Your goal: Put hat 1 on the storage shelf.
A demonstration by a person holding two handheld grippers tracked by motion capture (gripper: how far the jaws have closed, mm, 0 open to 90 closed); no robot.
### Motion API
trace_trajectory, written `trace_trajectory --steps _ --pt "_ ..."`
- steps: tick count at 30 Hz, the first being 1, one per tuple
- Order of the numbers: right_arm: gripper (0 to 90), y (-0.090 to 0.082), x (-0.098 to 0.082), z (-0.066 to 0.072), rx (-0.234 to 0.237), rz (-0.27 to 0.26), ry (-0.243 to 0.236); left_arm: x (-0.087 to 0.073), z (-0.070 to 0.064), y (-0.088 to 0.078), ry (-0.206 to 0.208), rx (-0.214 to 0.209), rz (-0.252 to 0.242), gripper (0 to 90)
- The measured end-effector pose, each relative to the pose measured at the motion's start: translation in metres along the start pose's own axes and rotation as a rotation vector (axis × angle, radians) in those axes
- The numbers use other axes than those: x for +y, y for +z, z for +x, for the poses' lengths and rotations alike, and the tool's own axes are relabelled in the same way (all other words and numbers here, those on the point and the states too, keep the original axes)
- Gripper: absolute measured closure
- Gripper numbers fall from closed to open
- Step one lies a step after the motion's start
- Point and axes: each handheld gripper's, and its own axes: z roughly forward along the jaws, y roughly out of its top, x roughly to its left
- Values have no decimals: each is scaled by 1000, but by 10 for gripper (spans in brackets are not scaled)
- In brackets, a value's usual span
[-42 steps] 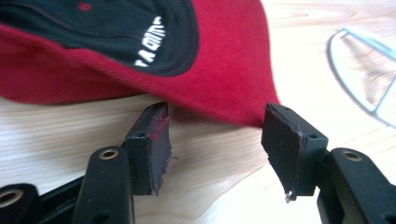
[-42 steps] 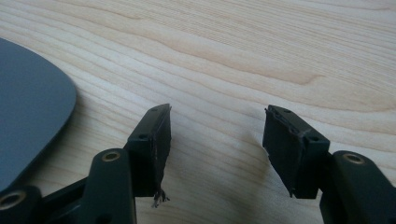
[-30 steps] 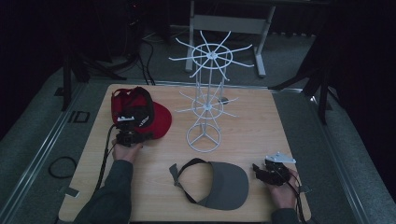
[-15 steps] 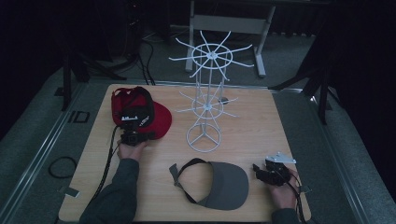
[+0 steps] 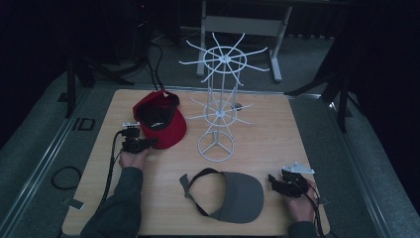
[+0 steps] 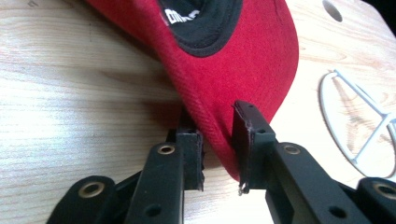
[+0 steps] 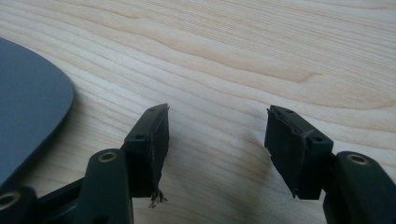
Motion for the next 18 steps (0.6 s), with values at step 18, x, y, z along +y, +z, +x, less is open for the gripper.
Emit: trace_trajectory --steps 18 --pt "400 0 -1 -1 2 -1 -3 7 -5 -14 12 -40 -23 864"
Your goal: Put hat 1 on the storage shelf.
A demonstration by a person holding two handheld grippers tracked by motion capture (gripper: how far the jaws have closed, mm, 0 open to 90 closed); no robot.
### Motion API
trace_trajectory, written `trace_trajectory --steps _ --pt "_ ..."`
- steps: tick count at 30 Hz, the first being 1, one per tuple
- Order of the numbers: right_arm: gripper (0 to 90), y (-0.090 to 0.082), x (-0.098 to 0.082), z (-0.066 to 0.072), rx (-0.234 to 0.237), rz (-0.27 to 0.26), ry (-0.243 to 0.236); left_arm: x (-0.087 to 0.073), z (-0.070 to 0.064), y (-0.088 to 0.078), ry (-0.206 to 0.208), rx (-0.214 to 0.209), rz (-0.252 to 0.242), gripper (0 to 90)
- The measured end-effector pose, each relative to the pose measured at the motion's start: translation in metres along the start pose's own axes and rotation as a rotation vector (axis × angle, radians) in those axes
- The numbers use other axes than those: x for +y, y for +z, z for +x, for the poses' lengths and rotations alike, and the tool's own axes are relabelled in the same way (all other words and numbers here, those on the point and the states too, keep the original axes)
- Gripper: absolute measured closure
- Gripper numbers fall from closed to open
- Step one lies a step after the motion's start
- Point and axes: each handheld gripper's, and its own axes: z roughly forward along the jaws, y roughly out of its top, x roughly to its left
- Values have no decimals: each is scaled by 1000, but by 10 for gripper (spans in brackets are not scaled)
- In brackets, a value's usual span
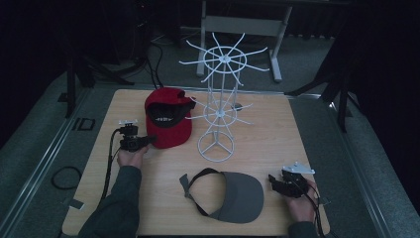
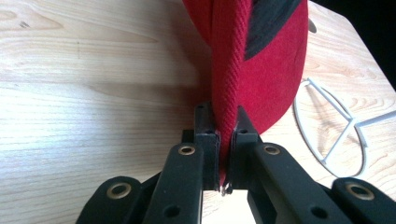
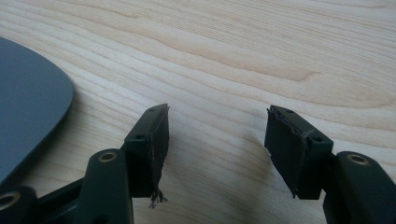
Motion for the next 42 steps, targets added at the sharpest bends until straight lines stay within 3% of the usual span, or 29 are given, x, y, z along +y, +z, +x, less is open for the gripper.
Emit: trace_trajectory --steps 10,30,42 --pt "400 0 0 0 0 0 2 6 2 -14 1 -22 -45 863" --pt "401 0 0 0 6 0 10 27 1 -55 39 7 -115 863" --pt "401 0 0 0 10 -1 13 37 -7 -79 70 4 -162 863"
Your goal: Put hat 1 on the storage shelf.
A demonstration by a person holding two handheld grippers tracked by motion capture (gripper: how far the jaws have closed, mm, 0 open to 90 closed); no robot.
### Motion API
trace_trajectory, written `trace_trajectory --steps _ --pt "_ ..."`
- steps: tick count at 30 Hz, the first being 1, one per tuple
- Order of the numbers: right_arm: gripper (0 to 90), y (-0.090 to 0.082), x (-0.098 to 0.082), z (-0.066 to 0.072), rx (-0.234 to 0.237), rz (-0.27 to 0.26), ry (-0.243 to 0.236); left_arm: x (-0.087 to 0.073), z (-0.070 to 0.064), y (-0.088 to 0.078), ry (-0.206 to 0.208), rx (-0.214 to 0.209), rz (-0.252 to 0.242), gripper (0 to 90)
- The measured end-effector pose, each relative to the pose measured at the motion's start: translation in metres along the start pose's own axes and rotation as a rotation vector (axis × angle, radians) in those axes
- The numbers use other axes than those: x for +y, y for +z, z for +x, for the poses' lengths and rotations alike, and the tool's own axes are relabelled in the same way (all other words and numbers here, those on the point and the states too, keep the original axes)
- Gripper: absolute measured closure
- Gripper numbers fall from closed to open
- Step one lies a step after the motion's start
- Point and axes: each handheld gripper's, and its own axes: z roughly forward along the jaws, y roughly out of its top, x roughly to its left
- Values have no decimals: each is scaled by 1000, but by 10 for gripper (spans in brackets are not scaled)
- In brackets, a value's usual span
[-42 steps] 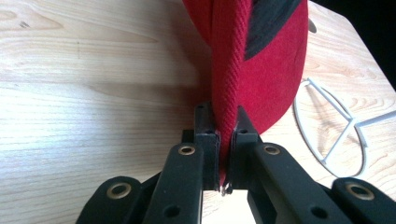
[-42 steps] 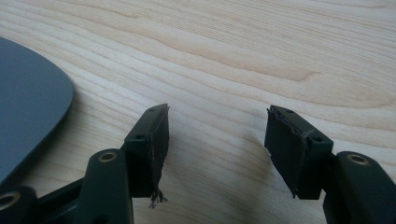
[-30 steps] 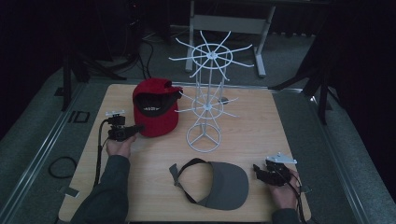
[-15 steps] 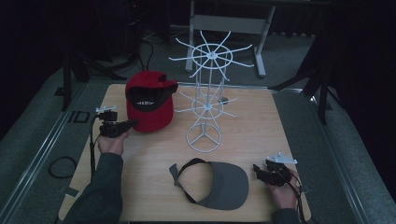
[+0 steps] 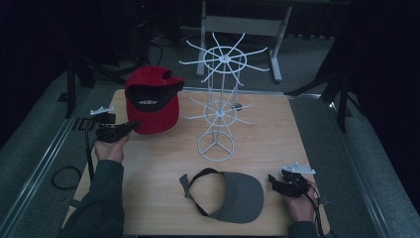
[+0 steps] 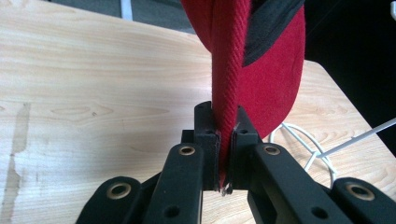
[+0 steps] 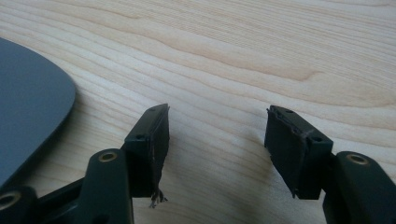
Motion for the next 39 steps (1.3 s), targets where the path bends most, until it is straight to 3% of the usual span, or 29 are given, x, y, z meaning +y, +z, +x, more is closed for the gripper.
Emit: trace_trajectory --steps 20,39 --pt "401 0 0 0 5 -3 6 17 -11 -33 31 -35 -61 862" --pt "401 0 -1 1 15 -6 8 34 -18 -53 65 -76 -81 862"
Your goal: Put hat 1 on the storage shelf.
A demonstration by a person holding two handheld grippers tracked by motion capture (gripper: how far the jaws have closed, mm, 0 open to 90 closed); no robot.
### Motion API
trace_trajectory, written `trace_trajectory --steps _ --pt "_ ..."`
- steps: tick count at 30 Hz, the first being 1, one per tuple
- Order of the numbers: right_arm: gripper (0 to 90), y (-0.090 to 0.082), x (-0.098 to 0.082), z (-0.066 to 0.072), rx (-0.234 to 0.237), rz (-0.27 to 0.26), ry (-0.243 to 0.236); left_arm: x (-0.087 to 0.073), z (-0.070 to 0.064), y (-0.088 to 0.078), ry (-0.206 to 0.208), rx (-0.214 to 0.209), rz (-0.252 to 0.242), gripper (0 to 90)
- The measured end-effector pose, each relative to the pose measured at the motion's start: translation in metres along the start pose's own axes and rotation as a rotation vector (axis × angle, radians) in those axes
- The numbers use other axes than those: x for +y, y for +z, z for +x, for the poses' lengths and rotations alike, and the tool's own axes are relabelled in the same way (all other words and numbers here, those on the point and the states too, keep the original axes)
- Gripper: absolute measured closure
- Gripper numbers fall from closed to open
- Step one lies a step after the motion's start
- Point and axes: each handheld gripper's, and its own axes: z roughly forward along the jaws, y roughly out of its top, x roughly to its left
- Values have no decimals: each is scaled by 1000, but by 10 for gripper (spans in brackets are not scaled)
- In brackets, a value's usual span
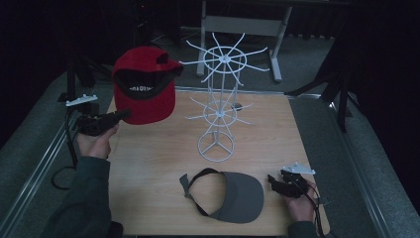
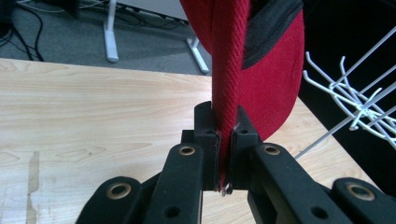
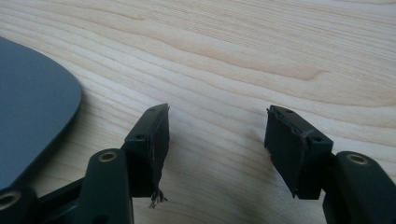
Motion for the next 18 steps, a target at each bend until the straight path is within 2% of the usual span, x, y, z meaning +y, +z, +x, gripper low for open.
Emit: trace_trajectory --steps 18 --pt "400 0 0 1 10 -3 7 12 -11 -1 31 -7 -15 862"
